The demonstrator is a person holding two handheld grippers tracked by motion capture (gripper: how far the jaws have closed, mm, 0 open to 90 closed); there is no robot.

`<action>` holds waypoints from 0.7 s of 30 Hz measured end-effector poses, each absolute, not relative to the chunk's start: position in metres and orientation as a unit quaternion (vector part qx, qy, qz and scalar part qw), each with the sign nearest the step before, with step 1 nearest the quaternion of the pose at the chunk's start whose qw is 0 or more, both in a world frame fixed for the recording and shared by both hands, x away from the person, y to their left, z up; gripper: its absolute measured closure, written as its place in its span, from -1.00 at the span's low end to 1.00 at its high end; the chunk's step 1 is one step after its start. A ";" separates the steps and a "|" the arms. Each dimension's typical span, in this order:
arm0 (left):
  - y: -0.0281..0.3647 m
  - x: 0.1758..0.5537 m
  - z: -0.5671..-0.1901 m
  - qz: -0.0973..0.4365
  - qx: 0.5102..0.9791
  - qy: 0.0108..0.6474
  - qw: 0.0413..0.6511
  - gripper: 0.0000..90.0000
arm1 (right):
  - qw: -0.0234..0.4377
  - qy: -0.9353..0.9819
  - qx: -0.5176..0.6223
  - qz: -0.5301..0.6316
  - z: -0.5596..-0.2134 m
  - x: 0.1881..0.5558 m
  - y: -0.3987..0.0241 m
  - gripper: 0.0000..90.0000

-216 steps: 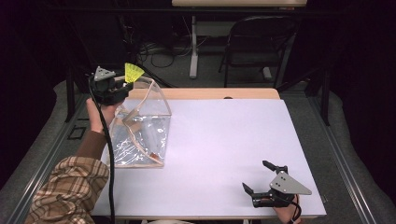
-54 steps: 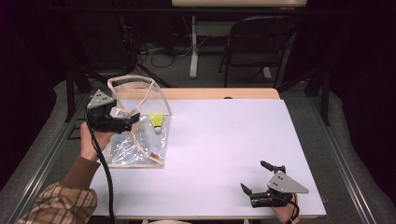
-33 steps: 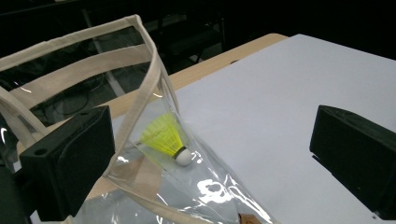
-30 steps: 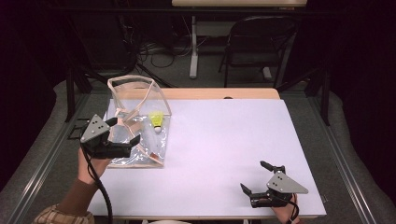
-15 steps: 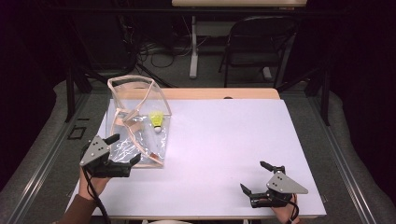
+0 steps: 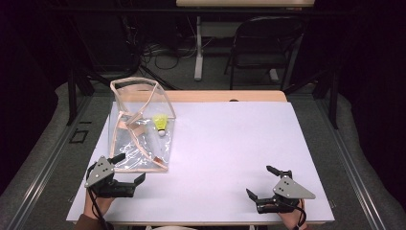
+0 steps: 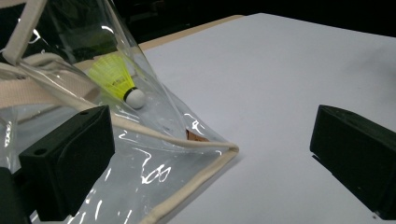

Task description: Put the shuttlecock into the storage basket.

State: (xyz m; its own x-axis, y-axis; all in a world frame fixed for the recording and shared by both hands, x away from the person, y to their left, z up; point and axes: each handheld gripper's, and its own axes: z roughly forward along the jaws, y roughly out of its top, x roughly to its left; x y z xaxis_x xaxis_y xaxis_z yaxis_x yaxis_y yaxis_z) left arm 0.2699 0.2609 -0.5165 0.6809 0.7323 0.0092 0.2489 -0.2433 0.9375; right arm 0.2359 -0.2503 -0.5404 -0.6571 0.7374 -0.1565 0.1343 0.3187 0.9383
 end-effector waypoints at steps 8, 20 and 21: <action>0.262 0.263 -0.536 0.227 0.752 0.321 0.528 -1.00 | 0.297 0.756 0.288 0.507 -0.541 0.236 -0.250 -1.00; 0.262 0.263 -0.549 0.229 0.745 0.324 0.537 -1.00 | 0.296 0.759 0.285 0.505 -0.541 0.236 -0.250 -1.00; 0.263 0.263 -0.549 0.227 0.745 0.325 0.537 -1.00 | 0.296 0.759 0.284 0.505 -0.541 0.236 -0.250 -1.00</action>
